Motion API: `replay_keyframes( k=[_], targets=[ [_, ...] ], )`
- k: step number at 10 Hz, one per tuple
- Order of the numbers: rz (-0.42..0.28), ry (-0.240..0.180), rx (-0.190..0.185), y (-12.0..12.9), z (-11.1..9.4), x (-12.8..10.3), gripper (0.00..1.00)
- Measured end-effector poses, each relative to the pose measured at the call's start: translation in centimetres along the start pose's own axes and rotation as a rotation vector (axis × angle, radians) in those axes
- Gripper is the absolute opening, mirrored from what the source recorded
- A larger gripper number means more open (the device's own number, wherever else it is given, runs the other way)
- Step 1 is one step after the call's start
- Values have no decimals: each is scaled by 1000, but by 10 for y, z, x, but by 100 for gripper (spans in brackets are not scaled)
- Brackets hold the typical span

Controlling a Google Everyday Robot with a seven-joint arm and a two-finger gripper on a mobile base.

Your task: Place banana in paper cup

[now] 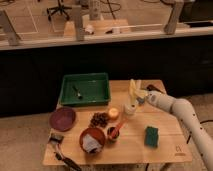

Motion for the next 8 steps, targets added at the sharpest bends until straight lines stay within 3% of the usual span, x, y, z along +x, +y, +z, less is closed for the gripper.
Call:
replay_keyframes(
  k=[8],
  targets=[
    [-61, 69, -35, 1, 7, -3, 0]
  ],
)
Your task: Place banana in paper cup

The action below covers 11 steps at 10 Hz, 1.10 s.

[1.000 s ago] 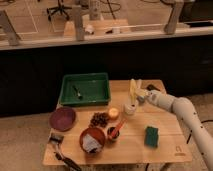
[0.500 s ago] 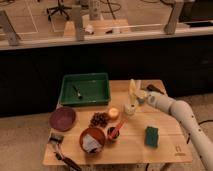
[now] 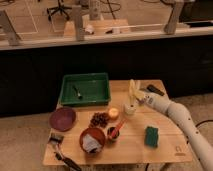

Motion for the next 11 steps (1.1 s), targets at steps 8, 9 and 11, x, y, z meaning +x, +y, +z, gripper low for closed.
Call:
replay_keyframes(
  k=[8, 9, 11],
  targets=[
    [-52, 46, -12, -5, -7, -6, 0],
    [-54, 47, -12, -4, -8, -8, 0],
    [-54, 44, -12, -3, -10, -10, 0]
  ],
)
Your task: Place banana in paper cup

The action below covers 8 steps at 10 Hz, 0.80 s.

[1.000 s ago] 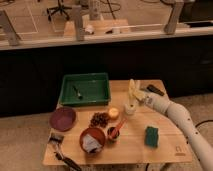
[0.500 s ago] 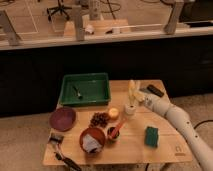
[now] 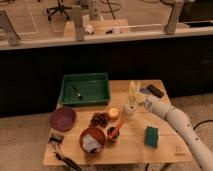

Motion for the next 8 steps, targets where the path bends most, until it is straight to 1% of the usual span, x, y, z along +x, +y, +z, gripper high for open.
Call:
replay_keyframes(
  k=[3, 6, 8],
  targets=[
    [-2, -7, 2, 3, -1, -4, 0],
    [-4, -9, 5, -2, 0, -6, 0],
    [-27, 11, 0, -3, 1, -4, 0]
  ],
)
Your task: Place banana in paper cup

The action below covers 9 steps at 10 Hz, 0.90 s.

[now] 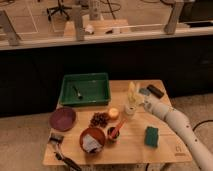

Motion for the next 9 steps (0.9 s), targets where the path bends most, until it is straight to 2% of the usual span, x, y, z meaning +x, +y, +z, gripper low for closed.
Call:
replay_keyframes(
  k=[4, 7, 9],
  targets=[
    [-105, 42, -7, 3, 4, 3, 0],
    [-201, 57, 9, 6, 4, 0, 0],
    [-235, 65, 17, 7, 4, -1, 0]
  ],
)
